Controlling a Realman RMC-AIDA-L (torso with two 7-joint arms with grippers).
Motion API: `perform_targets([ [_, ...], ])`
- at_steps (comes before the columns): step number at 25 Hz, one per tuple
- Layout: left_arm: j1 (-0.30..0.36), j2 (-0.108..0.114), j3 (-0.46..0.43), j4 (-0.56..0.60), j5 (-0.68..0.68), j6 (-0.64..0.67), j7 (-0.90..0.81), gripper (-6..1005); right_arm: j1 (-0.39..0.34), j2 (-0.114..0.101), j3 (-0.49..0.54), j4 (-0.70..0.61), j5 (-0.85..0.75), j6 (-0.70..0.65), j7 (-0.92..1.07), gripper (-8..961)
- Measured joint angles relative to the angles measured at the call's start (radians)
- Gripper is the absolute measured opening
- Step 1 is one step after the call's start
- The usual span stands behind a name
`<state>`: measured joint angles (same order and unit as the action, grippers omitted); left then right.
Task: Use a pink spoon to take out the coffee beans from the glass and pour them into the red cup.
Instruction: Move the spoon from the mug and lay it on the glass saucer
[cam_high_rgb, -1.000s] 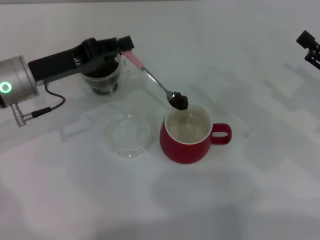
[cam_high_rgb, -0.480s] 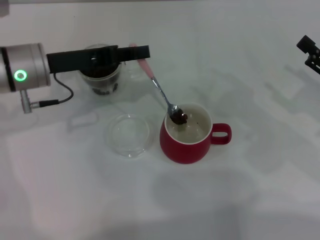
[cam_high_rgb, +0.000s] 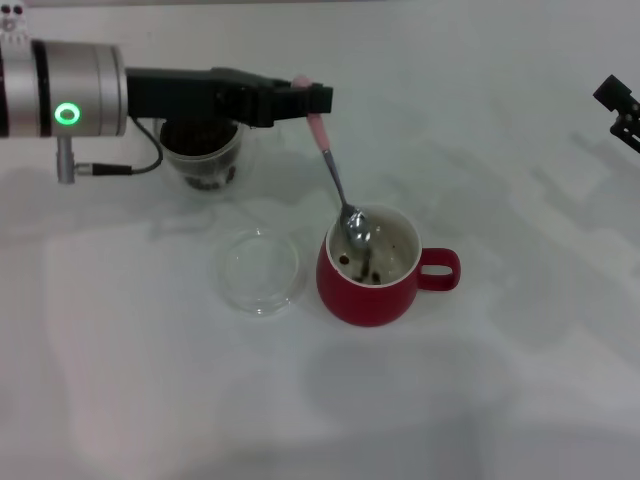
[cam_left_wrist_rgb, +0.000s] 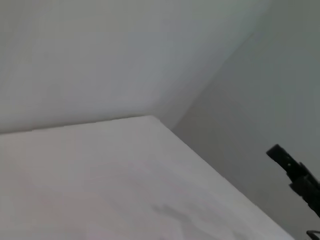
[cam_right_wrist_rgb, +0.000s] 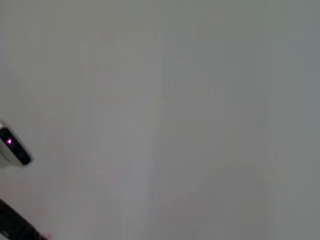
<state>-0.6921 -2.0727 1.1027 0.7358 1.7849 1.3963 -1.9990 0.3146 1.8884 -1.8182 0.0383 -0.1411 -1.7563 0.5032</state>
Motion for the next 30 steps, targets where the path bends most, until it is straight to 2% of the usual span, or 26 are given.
perform_targets([
  [4,-0.007,0.000,0.018,0.045,-0.009,0.000,-0.001,129,0.000,0.001,0.001,0.000,0.001,0.001,0.000,784],
  [11,-0.001,0.002,0.010,0.053,-0.047,0.003,0.004,130,0.000,0.003,0.003,0.000,0.005,0.004,0.000,784],
  [13,0.025,0.006,0.004,0.068,-0.073,0.008,0.009,130,0.000,0.003,0.004,0.000,0.007,0.004,0.001,784],
  [16,0.110,0.024,-0.003,0.142,-0.133,0.021,0.010,130,0.001,0.002,0.004,0.000,0.008,0.004,0.006,784],
  [17,0.144,0.036,-0.004,0.160,-0.162,0.023,0.009,130,0.001,0.002,0.004,0.000,0.008,0.005,0.007,784],
  [22,0.225,0.062,-0.009,0.155,-0.192,0.024,0.016,130,0.005,0.002,0.006,0.000,0.029,0.011,0.011,784],
  [30,0.287,0.067,-0.043,0.066,-0.175,0.024,0.055,129,0.003,0.011,0.019,-0.001,0.073,0.014,0.023,784],
])
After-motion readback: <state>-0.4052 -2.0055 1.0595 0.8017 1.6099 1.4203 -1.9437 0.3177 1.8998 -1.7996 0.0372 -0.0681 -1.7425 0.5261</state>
